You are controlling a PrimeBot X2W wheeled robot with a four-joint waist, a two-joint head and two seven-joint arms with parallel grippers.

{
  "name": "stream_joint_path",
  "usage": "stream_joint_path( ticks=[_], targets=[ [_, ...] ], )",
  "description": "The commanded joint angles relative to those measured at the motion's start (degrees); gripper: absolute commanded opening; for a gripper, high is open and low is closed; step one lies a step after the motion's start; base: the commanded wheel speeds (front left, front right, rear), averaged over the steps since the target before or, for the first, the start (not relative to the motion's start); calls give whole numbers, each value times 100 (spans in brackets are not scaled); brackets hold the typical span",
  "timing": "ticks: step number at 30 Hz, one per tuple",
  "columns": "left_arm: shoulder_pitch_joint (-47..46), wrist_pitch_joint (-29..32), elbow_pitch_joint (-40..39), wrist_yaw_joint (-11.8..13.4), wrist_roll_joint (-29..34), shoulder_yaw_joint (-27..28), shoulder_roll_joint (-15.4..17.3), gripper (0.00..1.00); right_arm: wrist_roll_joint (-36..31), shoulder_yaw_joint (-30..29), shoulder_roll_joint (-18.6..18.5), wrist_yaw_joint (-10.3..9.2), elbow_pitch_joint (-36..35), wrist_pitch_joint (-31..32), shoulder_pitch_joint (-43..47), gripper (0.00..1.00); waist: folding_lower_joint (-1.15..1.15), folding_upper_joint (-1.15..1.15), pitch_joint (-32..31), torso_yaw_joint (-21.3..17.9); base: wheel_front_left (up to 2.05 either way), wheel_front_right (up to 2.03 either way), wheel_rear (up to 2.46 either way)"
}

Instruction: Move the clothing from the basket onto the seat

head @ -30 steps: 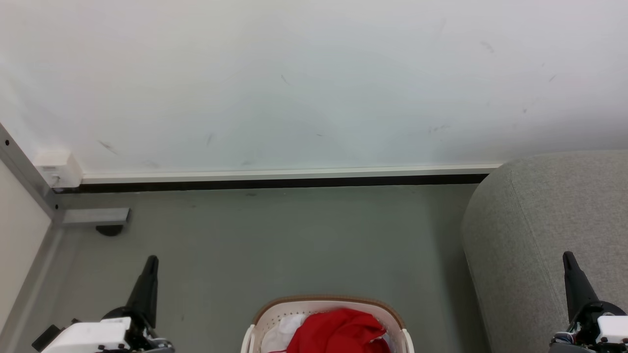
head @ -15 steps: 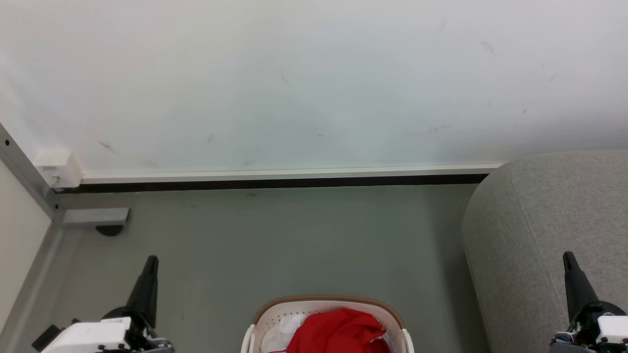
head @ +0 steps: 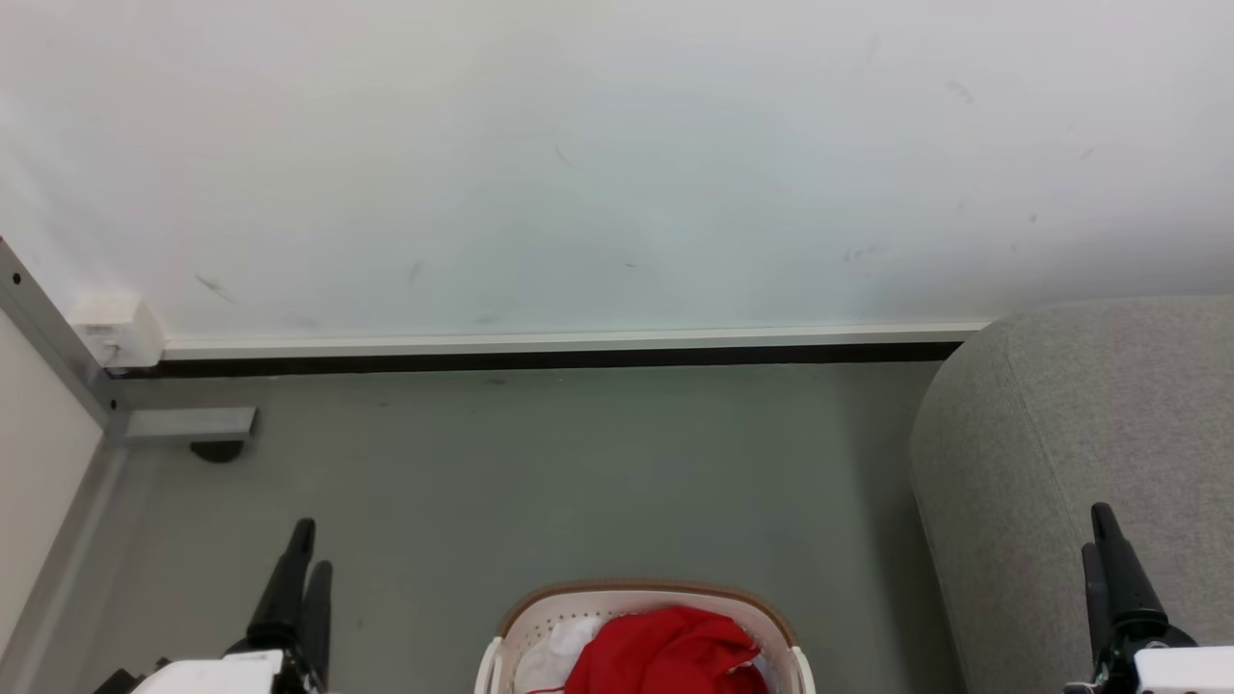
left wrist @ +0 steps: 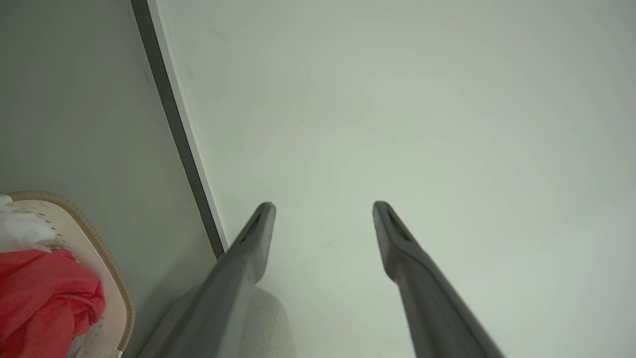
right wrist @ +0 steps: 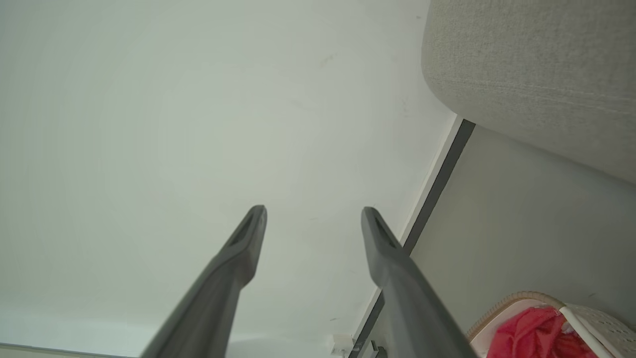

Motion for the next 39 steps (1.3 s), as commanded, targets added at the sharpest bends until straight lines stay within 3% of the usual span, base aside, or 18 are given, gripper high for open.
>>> stream_joint_path(
  ticks=[1, 16, 28, 39],
  targets=[
    [-120, -74, -73, -18, 212, -14, 32, 100, -367, -88, -12, -1, -98, -48, -80, 100, 0, 0, 0, 4, 0, 0, 0],
    [-84, -448, -121, 61, 2163, -139, 41, 100, -3167, -103, 148, -2, -60, -152, -56, 100, 0, 0, -7, -2, 0, 0, 0],
    [4, -693, -102, 106, 3665, -300, 77, 100, -4558, -227, 275, -3, 215, -215, -89, 100, 0, 0, -35, -29, 0, 0, 0],
    [44, -900, -157, 226, 4731, -473, 199, 100, -5359, -86, 296, -5, 588, -274, -180, 100, 0, 0, -44, -59, 0, 0, 0]
  ],
)
